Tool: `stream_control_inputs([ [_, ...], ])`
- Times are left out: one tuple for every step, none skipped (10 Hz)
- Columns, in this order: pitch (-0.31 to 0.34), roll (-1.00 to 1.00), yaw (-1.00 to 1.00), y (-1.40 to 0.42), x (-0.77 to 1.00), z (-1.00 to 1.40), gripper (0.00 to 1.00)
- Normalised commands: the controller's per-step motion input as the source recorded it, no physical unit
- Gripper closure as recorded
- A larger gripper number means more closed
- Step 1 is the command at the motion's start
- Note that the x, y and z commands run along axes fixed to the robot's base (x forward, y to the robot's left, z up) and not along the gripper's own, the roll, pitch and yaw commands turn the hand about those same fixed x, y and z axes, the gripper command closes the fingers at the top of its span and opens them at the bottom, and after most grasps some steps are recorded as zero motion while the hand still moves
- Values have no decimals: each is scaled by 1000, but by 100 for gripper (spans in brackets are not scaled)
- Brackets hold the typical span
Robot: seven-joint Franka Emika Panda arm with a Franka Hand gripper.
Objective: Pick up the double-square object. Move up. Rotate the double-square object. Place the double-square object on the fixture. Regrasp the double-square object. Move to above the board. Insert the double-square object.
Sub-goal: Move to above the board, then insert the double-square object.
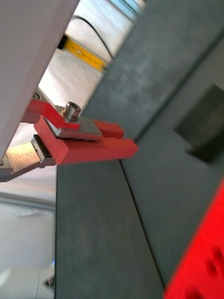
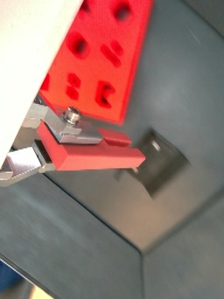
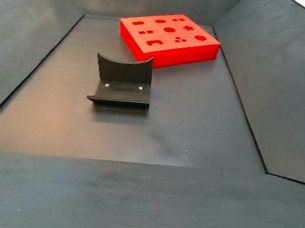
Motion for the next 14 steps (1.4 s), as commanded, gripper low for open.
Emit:
stream_control_inputs([
  [21,-1000,-79,-1000,-425,260,100],
  [17,-1000,-75,-1000,-452,265,100],
  [10,-1000,-74,-1000,-463,262,100],
  [2,-1000,-60,-741,-386,195,100],
  [-6,-892,-58,-571,-309,148,100],
  [-20,-580,-27,-269,-186,67,100],
  [-26,-400,-21,-148,-122,38,100],
  [-20,-247,-11,-69,-76,25,100],
  [0,0,0,-43,0,-31,100],
  [0,0,-169,0,103,-31,100],
  [0,-47,-434,89,717,-234,100],
  [0,-34,-466,140,766,-306,100],
  [0,0,-483,149,769,-400,100],
  [0,-50,-600,223,654,-526,100],
])
